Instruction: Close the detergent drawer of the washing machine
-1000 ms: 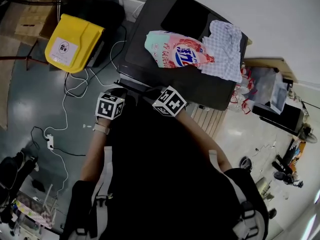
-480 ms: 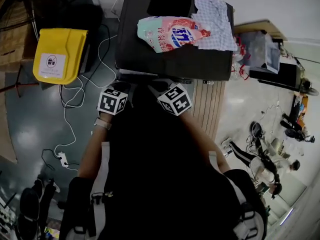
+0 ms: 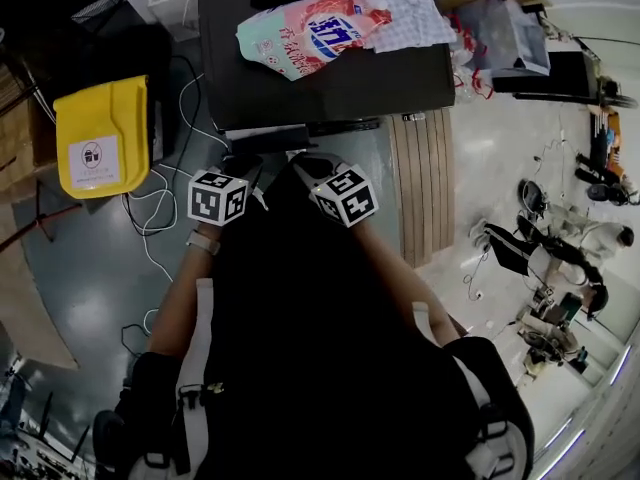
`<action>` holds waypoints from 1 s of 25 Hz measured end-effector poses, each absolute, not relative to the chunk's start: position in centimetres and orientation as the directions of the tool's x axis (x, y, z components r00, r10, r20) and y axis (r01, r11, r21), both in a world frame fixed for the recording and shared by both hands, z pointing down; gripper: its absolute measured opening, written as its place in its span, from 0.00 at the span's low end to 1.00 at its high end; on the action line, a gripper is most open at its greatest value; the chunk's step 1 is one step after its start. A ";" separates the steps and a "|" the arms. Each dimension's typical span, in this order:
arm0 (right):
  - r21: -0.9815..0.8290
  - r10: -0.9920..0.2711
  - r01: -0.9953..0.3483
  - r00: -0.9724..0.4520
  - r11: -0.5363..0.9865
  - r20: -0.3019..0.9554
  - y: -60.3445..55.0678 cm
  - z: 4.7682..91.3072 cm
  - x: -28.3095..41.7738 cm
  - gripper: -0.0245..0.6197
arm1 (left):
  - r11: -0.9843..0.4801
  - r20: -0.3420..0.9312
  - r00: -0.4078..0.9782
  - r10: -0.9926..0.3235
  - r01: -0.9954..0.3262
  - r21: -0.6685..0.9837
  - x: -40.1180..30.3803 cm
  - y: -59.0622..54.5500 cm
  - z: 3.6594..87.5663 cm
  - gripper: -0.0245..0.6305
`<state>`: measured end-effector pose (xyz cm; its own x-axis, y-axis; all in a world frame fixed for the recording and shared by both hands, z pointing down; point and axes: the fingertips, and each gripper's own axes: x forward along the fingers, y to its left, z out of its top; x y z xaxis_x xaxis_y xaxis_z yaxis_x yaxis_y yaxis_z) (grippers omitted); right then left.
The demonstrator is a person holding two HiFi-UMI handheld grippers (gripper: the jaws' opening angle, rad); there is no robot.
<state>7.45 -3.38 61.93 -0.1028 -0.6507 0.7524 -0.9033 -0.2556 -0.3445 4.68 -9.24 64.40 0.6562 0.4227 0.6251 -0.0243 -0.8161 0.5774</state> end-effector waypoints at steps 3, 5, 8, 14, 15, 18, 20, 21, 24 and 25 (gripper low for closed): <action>-0.379 -0.668 -0.871 -0.082 -0.312 0.740 -3.3 62.6 7.2 0.09 | -0.808 0.617 0.654 0.438 -0.015 0.590 4.6 -9.0 64.6 0.05; -0.390 -0.679 -0.850 -0.053 -0.353 0.732 -3.0 63.0 7.4 0.09 | -0.790 0.600 0.666 0.444 -0.026 0.613 4.6 -9.0 64.8 0.05; -0.408 -0.714 -0.822 -0.002 -0.397 0.700 -3.0 63.5 8.2 0.09 | -0.750 0.560 0.694 0.452 -0.043 0.660 4.7 -9.0 65.0 0.05; -0.495 -0.761 -0.764 -0.007 -0.415 0.649 -3.7 64.2 8.7 0.07 | -0.646 0.480 0.725 0.495 -0.062 0.761 5.2 -8.7 65.2 0.05; -0.509 -0.767 -0.757 -0.016 -0.410 0.642 -3.8 64.4 8.6 0.07 | -0.638 0.475 0.722 0.503 -0.061 0.768 5.3 -8.5 65.3 0.05; -0.543 -0.778 -0.742 -0.046 -0.393 0.626 -4.2 64.9 8.4 0.06 | -0.616 0.462 0.714 0.527 -0.055 0.786 5.6 -8.1 65.5 0.05; -0.559 -0.779 -0.738 -0.073 -0.378 0.622 -4.5 65.1 8.2 0.06 | -0.603 0.453 0.711 0.538 -0.051 0.796 5.8 -8.0 65.6 0.05; -0.564 -0.778 -0.739 -0.086 -0.369 0.622 -4.7 65.3 8.0 0.06 | -0.596 0.447 0.711 0.542 -0.049 0.801 5.8 -8.0 65.6 0.05; -0.569 -0.773 -0.746 -0.116 -0.347 0.623 -5.1 65.5 7.7 0.06 | -0.585 0.436 0.711 0.552 -0.043 0.810 5.9 -7.9 65.7 0.05; -0.569 -0.773 -0.749 -0.122 -0.340 0.623 -5.2 65.6 7.6 0.06 | -0.586 0.437 0.710 0.553 -0.041 0.809 5.9 -7.9 65.8 0.05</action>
<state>7.60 -5.19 65.59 -0.1223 -0.7726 0.6230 -0.7489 -0.3401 -0.5688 5.91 -7.86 65.77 0.7096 0.5529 0.4367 -0.0414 -0.5860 0.8092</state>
